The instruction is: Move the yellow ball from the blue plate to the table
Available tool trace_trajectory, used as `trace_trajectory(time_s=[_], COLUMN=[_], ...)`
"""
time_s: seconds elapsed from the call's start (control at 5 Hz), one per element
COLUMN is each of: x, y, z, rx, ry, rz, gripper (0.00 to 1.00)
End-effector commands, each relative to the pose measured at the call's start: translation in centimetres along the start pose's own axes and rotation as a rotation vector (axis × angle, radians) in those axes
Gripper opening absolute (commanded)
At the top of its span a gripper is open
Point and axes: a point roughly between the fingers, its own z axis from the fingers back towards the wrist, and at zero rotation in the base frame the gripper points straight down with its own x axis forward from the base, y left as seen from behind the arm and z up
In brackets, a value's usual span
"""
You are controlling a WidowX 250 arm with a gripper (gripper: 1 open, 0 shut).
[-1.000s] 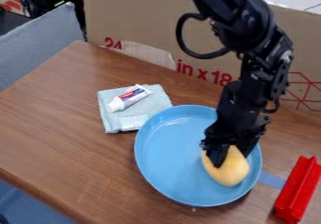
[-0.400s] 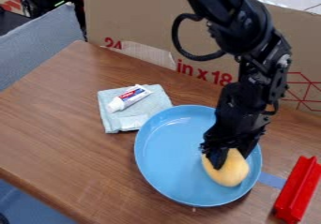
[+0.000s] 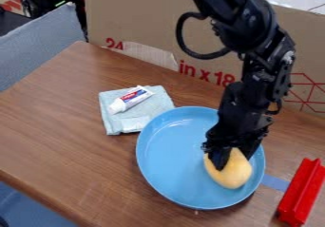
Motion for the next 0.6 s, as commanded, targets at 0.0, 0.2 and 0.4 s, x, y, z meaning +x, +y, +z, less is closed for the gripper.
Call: trace_trajectory(time_s=[0.0, 0.2, 0.4], x=[-0.43, -0.09, 0.08], y=[2.06, 1.26, 2.13], z=[-5.63, -5.86, -5.8], rx=[0.096, 0.098, 0.101], ry=[0.017, 0.024, 0.033], rz=[-0.015, -0.014, -0.022], gripper=[0.0, 0.0, 0.0])
